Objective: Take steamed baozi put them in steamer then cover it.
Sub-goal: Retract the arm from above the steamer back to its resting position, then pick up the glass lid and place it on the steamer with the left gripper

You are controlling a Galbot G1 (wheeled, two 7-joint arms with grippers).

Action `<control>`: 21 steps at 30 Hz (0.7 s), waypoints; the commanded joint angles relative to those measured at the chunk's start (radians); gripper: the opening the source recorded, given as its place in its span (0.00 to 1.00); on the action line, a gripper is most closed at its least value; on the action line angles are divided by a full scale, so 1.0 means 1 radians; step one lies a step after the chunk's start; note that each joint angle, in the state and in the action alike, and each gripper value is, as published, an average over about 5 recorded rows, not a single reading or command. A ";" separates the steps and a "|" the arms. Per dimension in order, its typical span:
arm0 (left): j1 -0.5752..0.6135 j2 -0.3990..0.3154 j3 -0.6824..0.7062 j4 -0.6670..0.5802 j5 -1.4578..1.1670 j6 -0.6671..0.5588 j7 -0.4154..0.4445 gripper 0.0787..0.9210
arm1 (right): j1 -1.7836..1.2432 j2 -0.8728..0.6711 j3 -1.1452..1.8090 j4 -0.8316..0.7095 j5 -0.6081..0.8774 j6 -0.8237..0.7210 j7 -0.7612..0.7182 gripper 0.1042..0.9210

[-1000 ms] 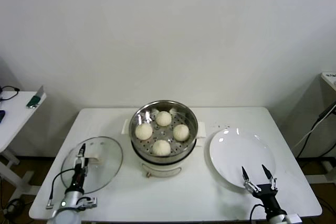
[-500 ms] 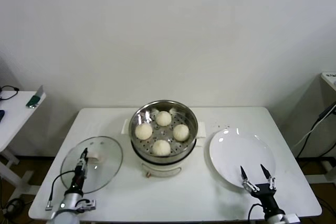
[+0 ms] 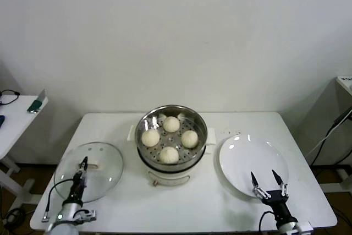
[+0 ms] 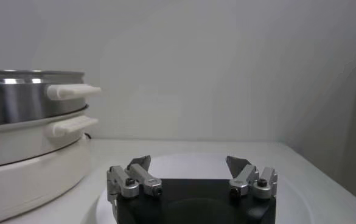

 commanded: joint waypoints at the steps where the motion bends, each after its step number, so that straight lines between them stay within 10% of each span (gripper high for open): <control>1: 0.113 0.101 0.002 -0.384 -0.225 0.189 0.224 0.07 | 0.004 -0.001 -0.001 0.009 -0.010 -0.011 0.004 0.88; 12: 0.058 0.252 0.094 -0.728 -0.384 0.560 0.458 0.07 | 0.022 0.007 -0.006 0.025 -0.086 -0.060 0.039 0.88; 21: -0.159 0.225 0.354 -0.766 -0.213 0.698 0.573 0.07 | 0.041 0.014 -0.014 0.022 -0.101 -0.055 0.040 0.88</control>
